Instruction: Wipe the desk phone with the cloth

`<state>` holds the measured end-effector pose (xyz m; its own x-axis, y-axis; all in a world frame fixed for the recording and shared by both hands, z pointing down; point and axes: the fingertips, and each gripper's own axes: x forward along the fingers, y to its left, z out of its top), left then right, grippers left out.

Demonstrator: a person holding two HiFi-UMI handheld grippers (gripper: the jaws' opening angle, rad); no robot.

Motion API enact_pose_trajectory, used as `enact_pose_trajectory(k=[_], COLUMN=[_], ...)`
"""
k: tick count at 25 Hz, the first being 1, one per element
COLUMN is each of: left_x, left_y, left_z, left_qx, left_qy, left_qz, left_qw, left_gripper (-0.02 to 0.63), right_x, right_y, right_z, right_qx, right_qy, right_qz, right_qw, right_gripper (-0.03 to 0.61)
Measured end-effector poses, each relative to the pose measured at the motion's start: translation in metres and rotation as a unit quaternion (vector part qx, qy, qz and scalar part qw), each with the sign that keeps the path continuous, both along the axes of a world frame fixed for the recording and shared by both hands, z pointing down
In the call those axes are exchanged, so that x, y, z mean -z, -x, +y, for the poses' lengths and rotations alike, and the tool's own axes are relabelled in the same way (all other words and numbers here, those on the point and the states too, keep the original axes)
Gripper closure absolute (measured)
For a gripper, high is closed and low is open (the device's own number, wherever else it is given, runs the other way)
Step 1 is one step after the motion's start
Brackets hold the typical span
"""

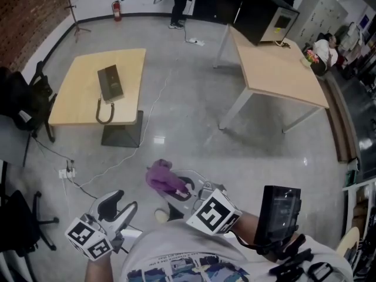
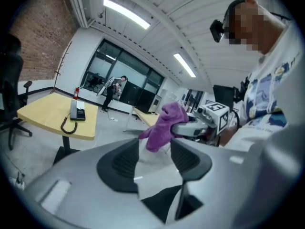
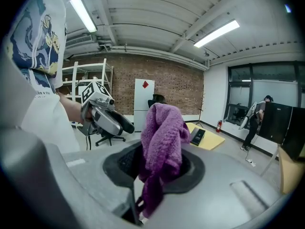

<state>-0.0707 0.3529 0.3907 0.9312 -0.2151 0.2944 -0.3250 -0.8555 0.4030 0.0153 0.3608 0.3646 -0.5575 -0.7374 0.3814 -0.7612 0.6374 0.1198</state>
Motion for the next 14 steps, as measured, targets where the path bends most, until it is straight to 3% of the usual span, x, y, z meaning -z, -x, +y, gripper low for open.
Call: enact_pose_trajectory(k=[14], left_x=[-0.003], left_y=[0.018], left_z=[0.011], left_qx=[0.004], left_qy=[-0.006], left_qz=[-0.008], left_qw=[0.9999], left_gripper=[0.393], right_x=[0.005], right_y=[0.014], right_z=[0.007], right_qx=[0.006], right_qy=[-0.006], right_qz=[0.016], right_qw=[1.000], right_gripper=[0.476])
